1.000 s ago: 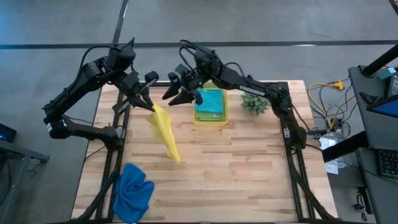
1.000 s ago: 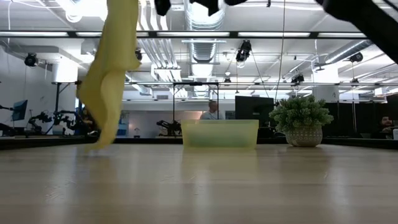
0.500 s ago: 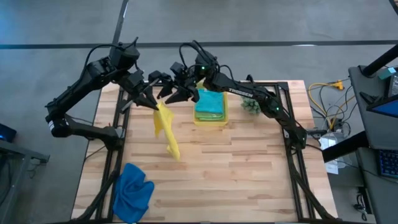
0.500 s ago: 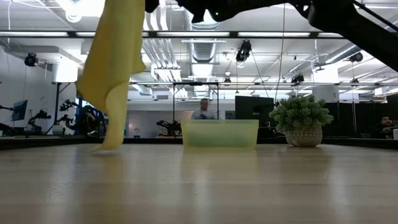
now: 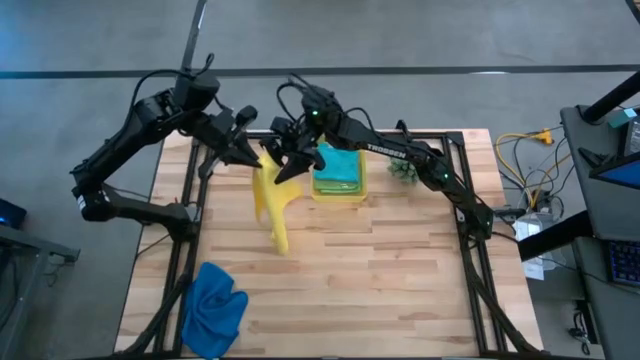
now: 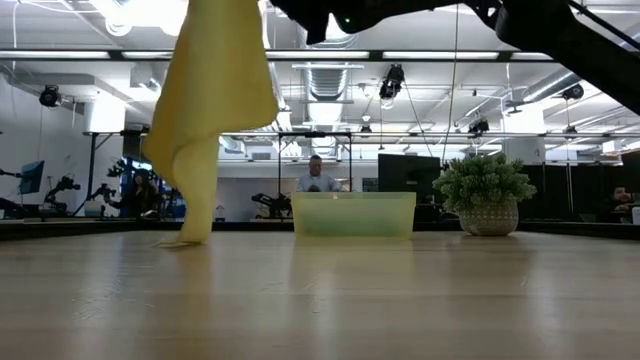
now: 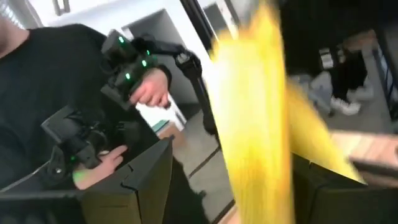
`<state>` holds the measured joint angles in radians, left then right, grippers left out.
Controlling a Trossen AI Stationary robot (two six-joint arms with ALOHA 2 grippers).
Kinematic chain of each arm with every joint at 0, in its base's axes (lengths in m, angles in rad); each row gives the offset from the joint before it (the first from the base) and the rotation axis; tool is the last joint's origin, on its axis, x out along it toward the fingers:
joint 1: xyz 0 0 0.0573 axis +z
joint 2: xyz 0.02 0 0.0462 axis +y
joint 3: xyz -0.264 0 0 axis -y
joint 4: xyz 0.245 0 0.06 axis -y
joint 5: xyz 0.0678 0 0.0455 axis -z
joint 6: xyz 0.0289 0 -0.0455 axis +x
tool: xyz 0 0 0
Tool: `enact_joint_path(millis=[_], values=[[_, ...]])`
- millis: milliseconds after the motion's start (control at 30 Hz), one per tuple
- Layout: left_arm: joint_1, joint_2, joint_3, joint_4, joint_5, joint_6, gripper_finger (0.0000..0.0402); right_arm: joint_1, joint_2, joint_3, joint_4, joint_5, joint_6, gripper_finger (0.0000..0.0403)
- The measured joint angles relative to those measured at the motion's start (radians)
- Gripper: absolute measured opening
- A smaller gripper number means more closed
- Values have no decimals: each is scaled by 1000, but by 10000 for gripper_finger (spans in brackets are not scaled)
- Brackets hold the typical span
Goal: Fold microfiber towels
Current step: Fold the yellow microfiber cloth
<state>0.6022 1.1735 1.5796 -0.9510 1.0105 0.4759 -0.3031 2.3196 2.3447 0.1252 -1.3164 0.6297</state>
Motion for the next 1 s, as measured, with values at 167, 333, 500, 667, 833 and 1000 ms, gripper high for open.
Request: enact_joint_path(millis=[167, 333, 500, 667, 833, 1000], values=[[0, -27, 15, 0, -13, -1, 0, -1, 0, 0, -301, 1, -225, 210], [0, -64, 27, 0, -67, -2, 0, -1, 0, 0, -523, 14, -428, 186], [0, -90, 38, 0, -85, -37, 0, -6, 0, 0, -610, 34, -524, 165], [0, -121, 40, -1, -105, -54, 0, -28, 0, 0, -675, 35, -547, 149], [0, -141, 40, -2, -132, -79, 0, -58, 0, 0, -843, 35, -661, 139], [0, -150, 42, -1, -134, -80, 0, -73, 0, 0, -997, 127, -782, 139]])
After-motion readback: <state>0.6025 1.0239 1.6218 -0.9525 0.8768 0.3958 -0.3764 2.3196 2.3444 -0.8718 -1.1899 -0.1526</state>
